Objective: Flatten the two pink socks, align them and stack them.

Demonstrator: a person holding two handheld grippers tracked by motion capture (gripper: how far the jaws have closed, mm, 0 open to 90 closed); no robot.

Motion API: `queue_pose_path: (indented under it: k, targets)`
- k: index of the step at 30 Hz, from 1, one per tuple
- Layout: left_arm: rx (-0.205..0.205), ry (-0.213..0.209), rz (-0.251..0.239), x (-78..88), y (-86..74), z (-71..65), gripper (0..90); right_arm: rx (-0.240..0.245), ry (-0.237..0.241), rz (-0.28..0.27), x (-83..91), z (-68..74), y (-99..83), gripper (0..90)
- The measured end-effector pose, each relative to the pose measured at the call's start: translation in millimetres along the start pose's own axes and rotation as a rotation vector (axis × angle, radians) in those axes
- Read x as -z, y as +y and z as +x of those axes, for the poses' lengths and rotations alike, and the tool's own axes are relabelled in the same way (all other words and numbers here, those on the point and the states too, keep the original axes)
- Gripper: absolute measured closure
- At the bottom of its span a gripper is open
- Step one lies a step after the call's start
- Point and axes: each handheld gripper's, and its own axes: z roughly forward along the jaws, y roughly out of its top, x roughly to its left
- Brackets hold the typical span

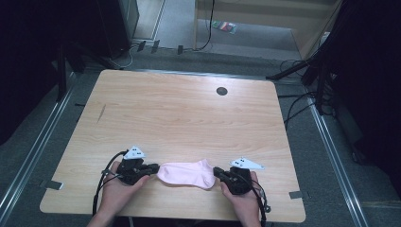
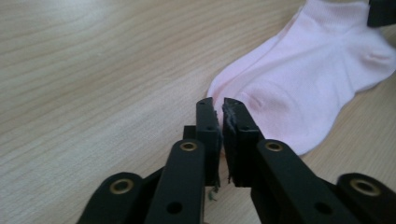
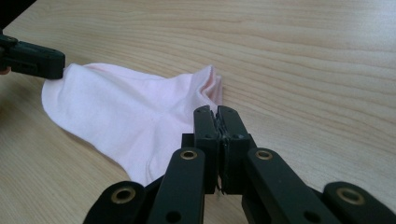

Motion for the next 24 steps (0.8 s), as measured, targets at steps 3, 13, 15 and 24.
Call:
queue_pose_path:
  k: [3, 13, 15, 24]
  targets:
    - [0.001, -0.039, -0.040, 7.8, 0.4, 3.0, 90.0, 0.000, 0.006, -0.017, 3.6, 1.2, 1.3, 88.5]
    - [-0.012, -0.029, -0.067, 9.5, 0.0, 1.3, 90.0, 0.016, 0.001, -0.021, 4.1, 0.4, -0.4, 88.5]
    - [-0.022, -0.022, -0.089, 13.2, 1.5, 0.5, 90.0, 0.015, 0.000, -0.032, 4.6, 1.8, -0.5, 88.5]
    - [-0.046, 0.023, -0.028, 8.1, -1.9, 5.6, 90.0, 0.025, -0.010, -0.032, -0.2, 3.4, -4.3, 88.5]
